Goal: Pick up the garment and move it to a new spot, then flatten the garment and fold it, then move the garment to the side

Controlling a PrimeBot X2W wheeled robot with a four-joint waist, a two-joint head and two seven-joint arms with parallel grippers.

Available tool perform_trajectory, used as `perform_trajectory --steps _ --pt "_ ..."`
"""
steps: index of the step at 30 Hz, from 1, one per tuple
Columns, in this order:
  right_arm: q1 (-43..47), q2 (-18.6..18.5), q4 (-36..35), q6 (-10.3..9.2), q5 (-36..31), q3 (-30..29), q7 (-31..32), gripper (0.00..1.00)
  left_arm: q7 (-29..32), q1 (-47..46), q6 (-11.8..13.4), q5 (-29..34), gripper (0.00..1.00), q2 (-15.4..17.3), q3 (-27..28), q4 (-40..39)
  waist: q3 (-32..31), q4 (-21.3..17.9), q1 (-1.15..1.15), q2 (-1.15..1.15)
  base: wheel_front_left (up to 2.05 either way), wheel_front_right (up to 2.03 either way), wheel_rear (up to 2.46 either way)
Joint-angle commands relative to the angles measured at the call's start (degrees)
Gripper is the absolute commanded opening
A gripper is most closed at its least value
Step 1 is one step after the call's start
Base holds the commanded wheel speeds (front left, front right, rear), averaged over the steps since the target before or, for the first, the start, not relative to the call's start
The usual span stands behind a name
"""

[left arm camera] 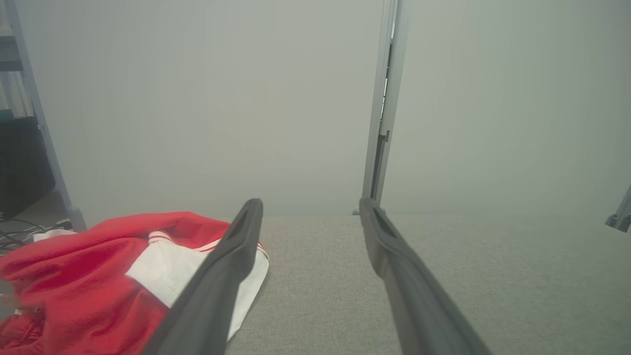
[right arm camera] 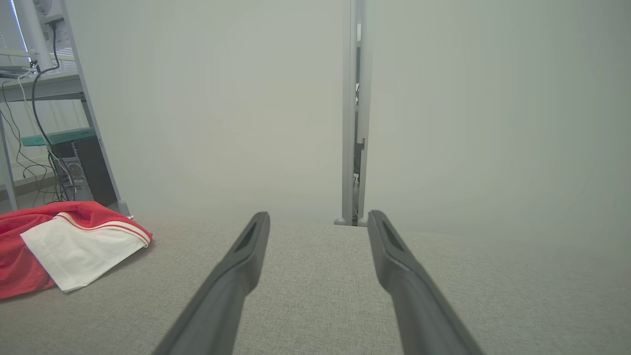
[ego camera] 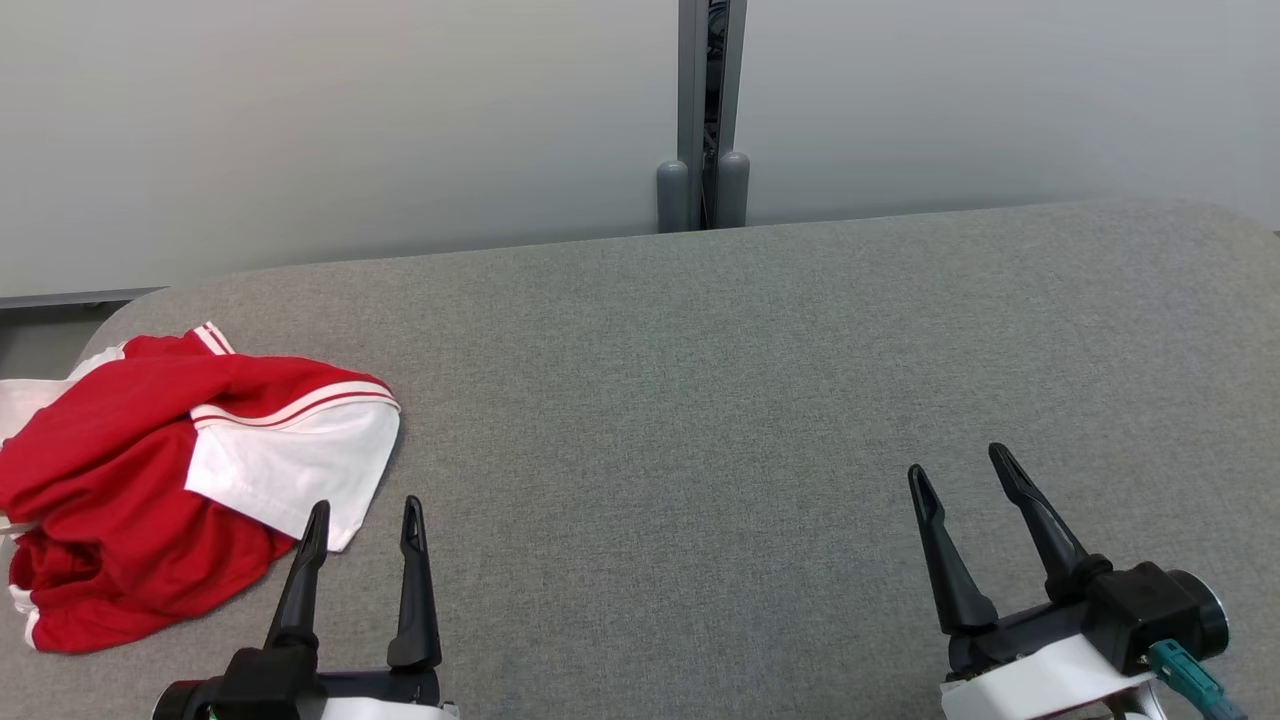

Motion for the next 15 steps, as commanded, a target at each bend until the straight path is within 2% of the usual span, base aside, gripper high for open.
perform_trajectory --steps 1,15 --pt "0.3 -0.5 -0.5 0.1 -1.2 0.3 -0.8 1.0 -0.4 0.9 0.0 1.0 1.0 0.2 0.0 0.1 0.0 0.0 0.0 0.0 0.0 0.0 0.0" --pt "0.4 -0.5 -0.1 0.09 -1.8 0.5 -1.0 1.0 -0.5 0.6 0.6 3.1 1.0 0.2 0.6 0.9 -0.2 0.0 0.0 0.0 0.0 0.0 0.0"
